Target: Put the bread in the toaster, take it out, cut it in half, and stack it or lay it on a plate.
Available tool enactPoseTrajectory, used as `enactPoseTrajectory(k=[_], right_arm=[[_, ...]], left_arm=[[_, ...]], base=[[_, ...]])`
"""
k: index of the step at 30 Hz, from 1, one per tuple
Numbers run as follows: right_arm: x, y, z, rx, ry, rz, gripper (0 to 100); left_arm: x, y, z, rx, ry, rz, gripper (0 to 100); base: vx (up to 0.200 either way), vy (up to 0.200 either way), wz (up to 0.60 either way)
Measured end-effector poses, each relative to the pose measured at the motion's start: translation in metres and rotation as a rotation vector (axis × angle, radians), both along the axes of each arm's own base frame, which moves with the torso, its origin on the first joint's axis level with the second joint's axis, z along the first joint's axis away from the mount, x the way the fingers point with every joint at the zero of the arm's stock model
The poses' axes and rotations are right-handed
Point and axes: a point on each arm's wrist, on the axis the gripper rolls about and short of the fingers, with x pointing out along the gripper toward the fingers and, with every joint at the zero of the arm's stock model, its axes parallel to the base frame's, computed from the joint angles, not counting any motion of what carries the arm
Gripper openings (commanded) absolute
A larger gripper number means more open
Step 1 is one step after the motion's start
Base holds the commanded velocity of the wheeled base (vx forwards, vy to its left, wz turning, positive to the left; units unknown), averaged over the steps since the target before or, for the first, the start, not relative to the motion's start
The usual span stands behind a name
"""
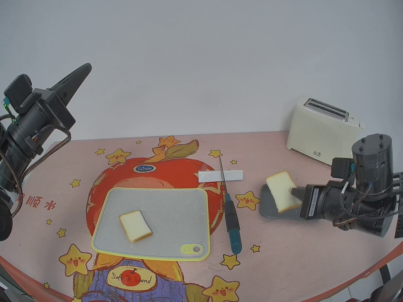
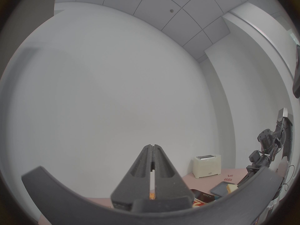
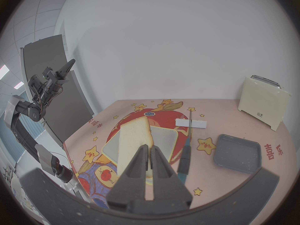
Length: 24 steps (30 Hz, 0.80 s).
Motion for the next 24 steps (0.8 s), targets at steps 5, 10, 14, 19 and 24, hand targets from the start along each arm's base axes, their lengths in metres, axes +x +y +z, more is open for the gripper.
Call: enactPoseTrajectory(k=[5,10,14,19,24], right_arm=[[0.013,-0.007,-0.004,0.033,0.020,-0.120,0],[0.020,-0.016,-0.009,0.069,0.054,-0.205,0],[0.019,-0.019,-0.016,0.087,0.100,-0.249,0],[0.017,-0.022,-0.028,0.076,0.151,-0.276,0],[0.019,-0.021,-0.035,0.064,0.167,-0.282,0]], left_arm=[[-0.001,-0.001,0.000,0.000,0.000,-0.006,0],[-0.001,-0.001,0.000,-0.001,-0.002,-0.010,0],[-0.002,-0.001,0.001,-0.002,-0.003,-0.010,0],[-0.002,-0.002,0.001,-0.002,-0.003,-0.012,0],[-0.002,-0.001,0.000,0.000,0.001,-0.012,0]], base=[[0.000,0.000,0.00],[0.000,0.000,0.00],[0.000,0.000,0.00],[0.000,0.000,0.00],[0.000,0.000,0.00]])
